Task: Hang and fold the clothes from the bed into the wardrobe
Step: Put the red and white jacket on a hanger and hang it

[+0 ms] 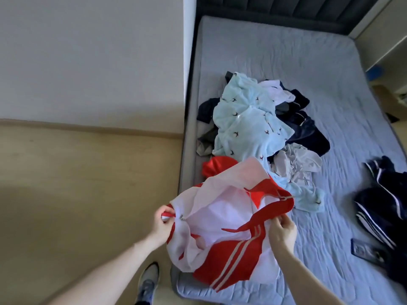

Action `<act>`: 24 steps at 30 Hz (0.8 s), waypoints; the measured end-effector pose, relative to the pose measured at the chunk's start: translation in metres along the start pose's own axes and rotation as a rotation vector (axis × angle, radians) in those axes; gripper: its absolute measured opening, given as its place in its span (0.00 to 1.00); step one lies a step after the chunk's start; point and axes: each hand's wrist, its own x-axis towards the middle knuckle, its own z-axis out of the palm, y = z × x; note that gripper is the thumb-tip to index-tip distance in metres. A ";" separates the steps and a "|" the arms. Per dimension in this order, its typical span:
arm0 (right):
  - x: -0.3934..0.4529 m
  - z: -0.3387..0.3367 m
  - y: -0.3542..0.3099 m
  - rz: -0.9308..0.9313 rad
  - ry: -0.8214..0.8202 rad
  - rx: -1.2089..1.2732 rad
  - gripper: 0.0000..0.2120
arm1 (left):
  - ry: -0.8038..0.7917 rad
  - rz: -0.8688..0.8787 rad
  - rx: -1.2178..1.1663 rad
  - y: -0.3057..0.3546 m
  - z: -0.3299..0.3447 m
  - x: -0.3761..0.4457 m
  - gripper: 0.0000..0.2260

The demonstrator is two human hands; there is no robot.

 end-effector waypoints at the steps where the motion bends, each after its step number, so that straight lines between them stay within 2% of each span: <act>1: 0.017 0.004 0.025 0.025 -0.013 -0.021 0.14 | 0.012 0.002 0.034 -0.014 0.018 0.006 0.12; 6: 0.067 0.020 0.139 0.173 -0.082 -0.192 0.10 | 0.056 -0.021 0.104 -0.077 0.080 0.024 0.10; 10: 0.085 0.034 0.201 0.321 -0.179 -0.340 0.16 | 0.075 -0.029 0.158 -0.125 0.108 0.027 0.09; 13: 0.072 0.041 0.222 0.410 -0.121 -0.373 0.21 | 0.058 -0.020 0.166 -0.138 0.113 0.023 0.08; 15: 0.039 0.055 0.225 0.478 -0.016 -0.325 0.27 | 0.067 -0.032 0.151 -0.143 0.110 0.019 0.07; 16: 0.018 0.063 0.219 0.462 -0.006 -0.284 0.26 | 0.072 -0.041 0.149 -0.145 0.108 0.017 0.07; 17: -0.002 0.075 0.212 0.404 -0.078 -0.252 0.24 | 0.072 -0.050 0.151 -0.146 0.105 0.014 0.07; 19: -0.033 0.103 0.190 0.269 -0.368 -0.202 0.16 | 0.063 -0.057 0.152 -0.149 0.101 0.012 0.07; 21: -0.051 0.138 0.164 0.216 -0.638 -0.170 0.16 | 0.050 -0.058 0.144 -0.151 0.095 0.014 0.08; 24: -0.068 0.186 0.140 0.133 -0.804 -0.210 0.16 | 0.027 -0.045 0.133 -0.157 0.086 0.019 0.08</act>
